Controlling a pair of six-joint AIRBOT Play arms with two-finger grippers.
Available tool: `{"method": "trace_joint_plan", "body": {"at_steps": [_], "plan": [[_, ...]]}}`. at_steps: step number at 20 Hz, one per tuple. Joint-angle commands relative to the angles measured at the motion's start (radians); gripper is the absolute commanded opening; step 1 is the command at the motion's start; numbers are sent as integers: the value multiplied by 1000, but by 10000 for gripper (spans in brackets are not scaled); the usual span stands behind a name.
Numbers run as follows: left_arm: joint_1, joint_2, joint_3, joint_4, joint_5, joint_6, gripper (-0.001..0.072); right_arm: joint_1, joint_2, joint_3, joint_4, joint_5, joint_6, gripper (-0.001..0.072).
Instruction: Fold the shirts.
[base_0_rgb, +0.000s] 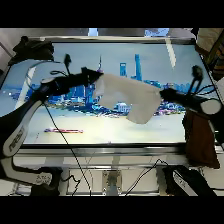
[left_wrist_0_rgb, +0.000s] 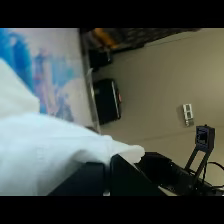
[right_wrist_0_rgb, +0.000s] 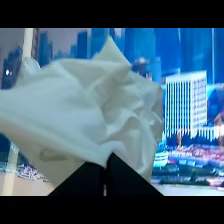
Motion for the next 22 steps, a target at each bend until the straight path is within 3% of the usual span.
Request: {"method": "trace_joint_plan", "body": {"at_steps": [1, 4, 5, 7, 10, 11, 13, 15, 17, 20, 22], "plan": [[93, 191, 13, -82, 164, 113, 12, -134, 60, 185, -84, 110, -39, 28], [93, 327, 142, 53, 303, 131, 11, -136, 58, 357, -35, 99, -118, 28], [93, 355, 212, 126, 338, 94, 11, -136, 52, 419, -18, 111, -118, 27], [95, 387, 340, 296, 329, -75, 11, -133, 42, 513, 85, 266, -127, 27], [95, 411, 452, 813, 156, -465, 11, -58, 36, 533, 364, 624, -189, 28], [95, 418, 452, 1004, 84, -596, 12, -4, 28, 533, 402, 721, -163, 28], [95, 418, 444, 1349, -85, -750, 12, 134, 19, 520, 379, 791, -61, 28], [95, 418, 415, 1616, -175, -815, 12, 294, 14, 454, 338, 746, -35, 28], [95, 417, 388, 1777, -147, -863, 12, 420, -15, 393, 142, 567, -8, 28], [95, 417, 385, 1777, -112, -868, 13, 447, -90, 386, -153, 322, 37, 28], [95, 417, 385, 1773, -79, -867, 12, 413, -124, 386, -171, 237, 43, 28]]}}
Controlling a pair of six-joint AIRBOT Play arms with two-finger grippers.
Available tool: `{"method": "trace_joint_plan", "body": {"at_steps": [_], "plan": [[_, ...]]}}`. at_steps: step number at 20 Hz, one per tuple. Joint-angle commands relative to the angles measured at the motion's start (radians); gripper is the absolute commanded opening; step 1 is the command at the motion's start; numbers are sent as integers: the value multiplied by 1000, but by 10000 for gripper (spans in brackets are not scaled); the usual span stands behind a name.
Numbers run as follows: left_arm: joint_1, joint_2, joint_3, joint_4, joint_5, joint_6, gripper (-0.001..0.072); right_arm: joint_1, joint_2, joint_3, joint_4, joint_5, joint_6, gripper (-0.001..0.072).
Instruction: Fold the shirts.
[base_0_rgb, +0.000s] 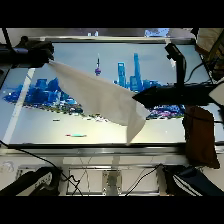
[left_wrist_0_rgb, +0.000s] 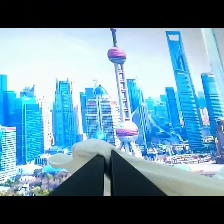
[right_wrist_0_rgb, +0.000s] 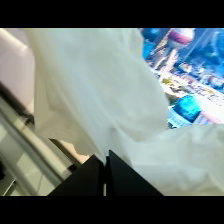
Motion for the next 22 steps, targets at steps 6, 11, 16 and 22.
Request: {"method": "trace_joint_plan", "body": {"at_steps": [6, 11, 16, 22], "plan": [[1, 29, -3, 104, 304, -49, 12, 2, -51, 165, -367, -85, 38, 27], [0, 217, 28, 83, 385, 14, 11, 4, 19, 436, -382, 115, 38, 28], [0, 462, 103, 87, 294, 72, 10, 4, 243, 584, -398, 287, 102, 26], [0, 480, 129, 86, 95, 74, 9, 2, 274, 663, -526, 314, 111, 25]]}}
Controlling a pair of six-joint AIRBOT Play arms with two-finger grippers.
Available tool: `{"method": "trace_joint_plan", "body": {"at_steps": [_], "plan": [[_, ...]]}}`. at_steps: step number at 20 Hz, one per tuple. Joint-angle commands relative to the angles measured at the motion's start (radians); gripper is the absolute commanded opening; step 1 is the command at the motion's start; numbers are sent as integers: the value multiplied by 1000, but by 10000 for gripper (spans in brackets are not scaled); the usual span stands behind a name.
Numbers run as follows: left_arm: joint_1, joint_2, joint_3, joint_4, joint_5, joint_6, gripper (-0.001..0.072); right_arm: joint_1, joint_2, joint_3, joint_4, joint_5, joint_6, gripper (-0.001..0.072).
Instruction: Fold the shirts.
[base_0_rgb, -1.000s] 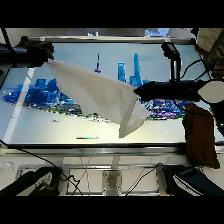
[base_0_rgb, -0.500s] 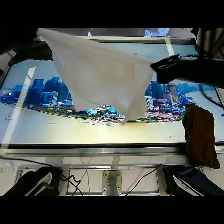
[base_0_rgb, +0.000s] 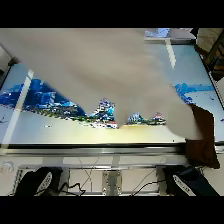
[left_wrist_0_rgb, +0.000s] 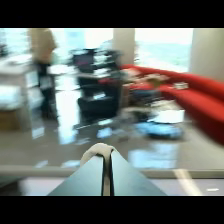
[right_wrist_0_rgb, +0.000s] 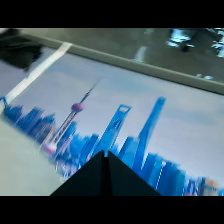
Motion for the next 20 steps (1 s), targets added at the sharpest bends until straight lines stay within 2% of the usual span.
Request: {"method": "trace_joint_plan", "body": {"at_steps": [1, 3, 7, 10, 11, 13, 14, 15, 16, 18, 20], "plan": [[-3, -23, 12, 122, -196, 9, 9, 2, -46, 31, -97, 43, -21, 26], [-3, -107, 12, 124, -267, 9, 9, 2, -177, 29, -159, 48, -60, 26], [-3, -354, 10, 107, -294, 10, 11, 2, -475, -19, -108, -20, -100, 28], [-3, -595, 10, 53, -263, 46, 12, 2, -607, -74, -62, -169, -101, 30], [-3, -673, 10, 54, -210, 45, 12, 2, -634, -84, -54, -220, -100, 56], [-2, -800, 10, 55, -98, 40, 21, 1, -661, -95, -44, -259, -79, 224], [-2, -843, 11, 54, -53, 40, 129, -6, -668, -103, -31, -257, -71, 264], [-2, -872, 11, 51, -11, 39, 445, -16, -670, -116, -10, -247, -64, 271], [-2, -886, 11, 43, 38, 39, 693, -26, -670, -135, 34, -236, -60, 271], [-1, -882, 40, 53, 93, 47, 701, -41, -670, -188, 120, -212, -72, 271], [-1, -864, 98, 93, 62, 47, 698, -37, -670, -270, 211, -191, -109, 271]]}}
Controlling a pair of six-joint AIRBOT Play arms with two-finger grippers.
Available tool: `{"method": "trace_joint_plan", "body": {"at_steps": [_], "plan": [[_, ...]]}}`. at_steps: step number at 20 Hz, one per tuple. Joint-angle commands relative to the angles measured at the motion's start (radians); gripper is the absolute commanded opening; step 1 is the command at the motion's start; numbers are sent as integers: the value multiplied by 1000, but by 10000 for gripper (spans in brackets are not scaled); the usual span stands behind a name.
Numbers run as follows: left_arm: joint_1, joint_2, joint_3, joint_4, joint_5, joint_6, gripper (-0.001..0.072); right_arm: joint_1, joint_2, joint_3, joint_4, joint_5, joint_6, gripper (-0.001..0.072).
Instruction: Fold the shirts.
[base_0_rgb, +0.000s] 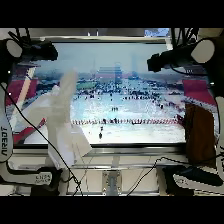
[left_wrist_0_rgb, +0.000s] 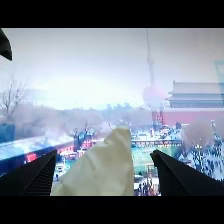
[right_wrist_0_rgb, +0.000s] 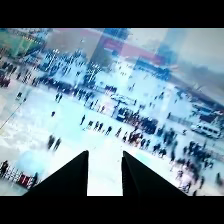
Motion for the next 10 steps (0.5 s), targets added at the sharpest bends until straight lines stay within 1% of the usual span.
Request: {"method": "trace_joint_plan", "body": {"at_steps": [1, 2, 3, 5, 6, 7, 8, 10], "plan": [[1, -4, 70, 41, -18, 4, 690, 0, -10, -141, 193, 14, -56, 271], [1, 7, 80, 56, -109, 3, 655, 6, -10, -203, 256, 1, -72, 271], [1, 14, 80, 68, -254, 3, 617, 17, -10, -271, 311, -15, -94, 271], [0, 11, 64, 79, -597, 16, 605, 51, -10, -385, 365, -52, -125, 271], [0, 12, 41, 84, -702, 34, 576, 71, -10, -425, 369, -69, -133, 270], [0, 11, 8, 95, -721, 33, 526, 89, -9, -454, 369, -87, -135, 271], [0, 11, -32, 99, -681, 25, 525, 102, -9, -470, 371, -92, -135, 271], [0, 1, -109, 105, -544, -15, 525, 118, -8, -476, 387, -84, -142, 271]]}}
